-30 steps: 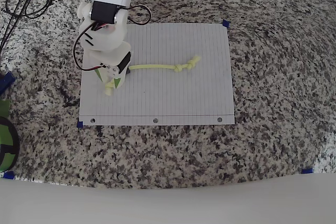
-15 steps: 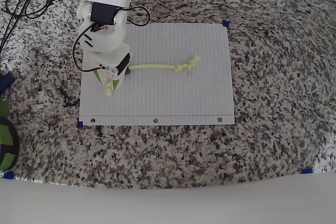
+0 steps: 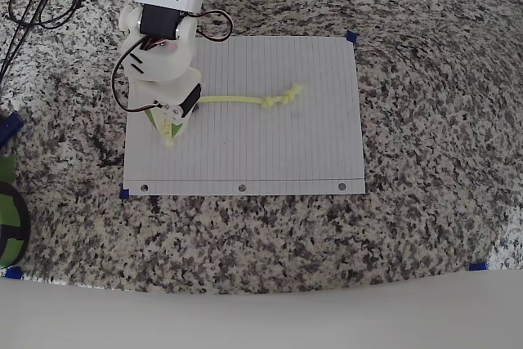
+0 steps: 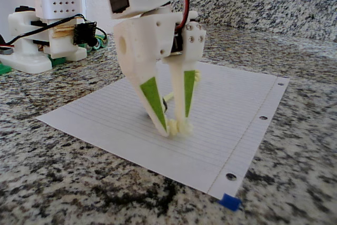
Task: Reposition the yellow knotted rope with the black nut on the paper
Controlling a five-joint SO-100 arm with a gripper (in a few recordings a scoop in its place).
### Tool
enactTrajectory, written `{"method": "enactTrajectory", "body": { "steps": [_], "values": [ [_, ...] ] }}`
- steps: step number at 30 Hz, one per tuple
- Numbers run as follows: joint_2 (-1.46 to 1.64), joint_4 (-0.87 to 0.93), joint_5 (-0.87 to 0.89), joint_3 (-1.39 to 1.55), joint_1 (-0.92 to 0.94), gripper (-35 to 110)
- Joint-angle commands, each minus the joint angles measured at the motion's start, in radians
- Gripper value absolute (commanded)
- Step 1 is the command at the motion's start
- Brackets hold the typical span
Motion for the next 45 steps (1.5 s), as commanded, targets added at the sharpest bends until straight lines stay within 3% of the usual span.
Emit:
{"method": "enactTrajectory", "body": {
  "steps": [1,7,15,22,28,45],
  "values": [
    [0.005,0.005,-0.011,-0.031,0.008,0],
    [0.034,-0.008,-0.077,-0.031,0.021,0],
    [0.221,-0.026,-0.411,-0.026,0.078,0],
    [0.422,0.067,-0.669,-0.020,0.163,0],
    [0.586,0.106,-0.762,0.031,0.261,0],
    [1.054,-0.097,-1.025,0.287,0.580,0]
  ]
}}
